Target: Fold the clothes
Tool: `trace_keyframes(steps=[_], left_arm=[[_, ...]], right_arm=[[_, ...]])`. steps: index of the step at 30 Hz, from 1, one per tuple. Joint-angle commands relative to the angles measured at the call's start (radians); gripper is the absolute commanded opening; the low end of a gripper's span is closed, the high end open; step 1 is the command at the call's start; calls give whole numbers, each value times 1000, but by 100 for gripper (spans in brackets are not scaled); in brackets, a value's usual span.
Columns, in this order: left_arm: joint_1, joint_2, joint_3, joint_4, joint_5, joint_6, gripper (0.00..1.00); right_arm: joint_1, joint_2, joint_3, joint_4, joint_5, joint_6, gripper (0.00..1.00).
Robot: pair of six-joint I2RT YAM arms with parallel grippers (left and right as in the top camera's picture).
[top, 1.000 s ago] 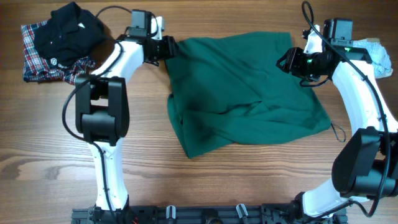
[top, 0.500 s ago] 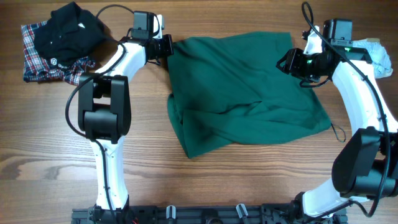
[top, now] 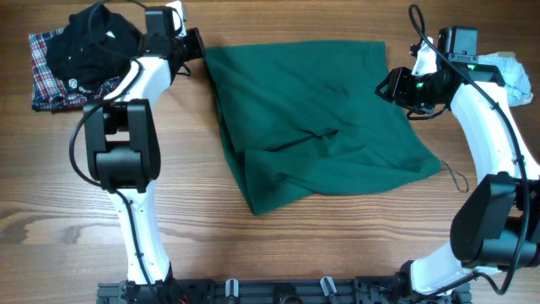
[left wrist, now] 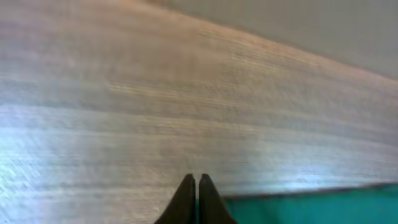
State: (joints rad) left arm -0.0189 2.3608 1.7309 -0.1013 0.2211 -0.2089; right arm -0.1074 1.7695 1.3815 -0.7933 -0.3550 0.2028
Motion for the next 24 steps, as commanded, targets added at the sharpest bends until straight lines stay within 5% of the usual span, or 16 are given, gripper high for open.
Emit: trace_keyframes(steps=[1, 6, 7, 9, 12, 16, 24], left_arm=[[0, 24, 7, 59, -13, 45, 4], [0, 24, 14, 62, -7, 45, 6], [0, 24, 14, 39, 0, 45, 17], [0, 11, 23, -58, 36, 45, 58], [-3, -37, 47, -219, 52, 45, 83], [-26, -211, 50, -473, 66, 55, 85], [-219, -510, 50, -959, 183, 74, 94]], right_arm=[[-5, 14, 6, -5, 19, -18, 53], [-5, 14, 6, -3, 19, -16, 54], [-5, 14, 6, -2, 21, -17, 55], [-5, 14, 6, 3, 77, -17, 66], [-5, 14, 6, 12, 156, -16, 80], [-23, 14, 6, 56, 196, 13, 92], [-116, 14, 6, 78, 194, 34, 93]])
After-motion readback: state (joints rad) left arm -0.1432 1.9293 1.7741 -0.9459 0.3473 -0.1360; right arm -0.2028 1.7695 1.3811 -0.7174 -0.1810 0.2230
